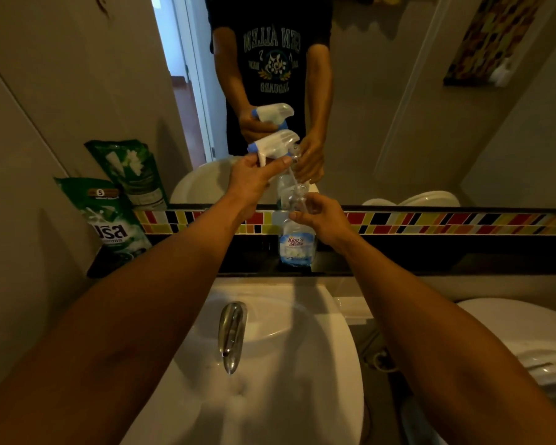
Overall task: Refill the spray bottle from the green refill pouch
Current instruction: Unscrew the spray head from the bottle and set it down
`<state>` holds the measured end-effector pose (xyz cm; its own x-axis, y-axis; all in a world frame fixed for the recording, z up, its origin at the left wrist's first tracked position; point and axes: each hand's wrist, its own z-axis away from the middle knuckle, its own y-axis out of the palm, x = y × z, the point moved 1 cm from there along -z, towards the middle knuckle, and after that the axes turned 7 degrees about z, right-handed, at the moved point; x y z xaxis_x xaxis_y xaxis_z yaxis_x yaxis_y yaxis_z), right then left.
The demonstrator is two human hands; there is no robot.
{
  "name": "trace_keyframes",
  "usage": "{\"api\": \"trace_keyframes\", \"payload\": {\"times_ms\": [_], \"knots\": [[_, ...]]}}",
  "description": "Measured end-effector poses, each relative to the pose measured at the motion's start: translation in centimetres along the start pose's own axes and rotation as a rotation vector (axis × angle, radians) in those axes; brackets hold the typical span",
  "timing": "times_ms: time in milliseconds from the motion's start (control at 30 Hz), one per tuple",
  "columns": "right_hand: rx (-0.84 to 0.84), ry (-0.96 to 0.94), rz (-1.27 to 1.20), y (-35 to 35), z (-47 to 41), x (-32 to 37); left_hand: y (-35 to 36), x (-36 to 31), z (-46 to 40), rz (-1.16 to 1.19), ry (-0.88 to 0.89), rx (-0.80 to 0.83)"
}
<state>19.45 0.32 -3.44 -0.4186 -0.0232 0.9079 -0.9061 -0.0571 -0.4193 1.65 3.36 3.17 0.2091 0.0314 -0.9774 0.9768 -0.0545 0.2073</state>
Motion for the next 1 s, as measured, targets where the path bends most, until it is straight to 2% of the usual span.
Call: {"api": "trace_keyframes", "payload": {"times_ms": [200, 433, 767, 1000], "knots": [[0.017, -0.010, 0.040, -1.2, 1.0, 1.4, -0.4, -4.3, 0.1, 0.115, 0.039, -0.074], [0.005, -0.011, 0.081, -2.2, 2.3, 2.4, -2.0, -7.8, 1.1, 0.191, 0.084, -0.032], [-0.085, -0.032, 0.109, -2.4, 3.3, 3.7, -5.3, -9.5, 2.2, 0.288, 0.105, -0.116], [-0.119, -0.044, 0.076, -2.2, 3.6, 4.3, -8.1, -8.9, 2.7, 0.380, 0.187, -0.323]]}}
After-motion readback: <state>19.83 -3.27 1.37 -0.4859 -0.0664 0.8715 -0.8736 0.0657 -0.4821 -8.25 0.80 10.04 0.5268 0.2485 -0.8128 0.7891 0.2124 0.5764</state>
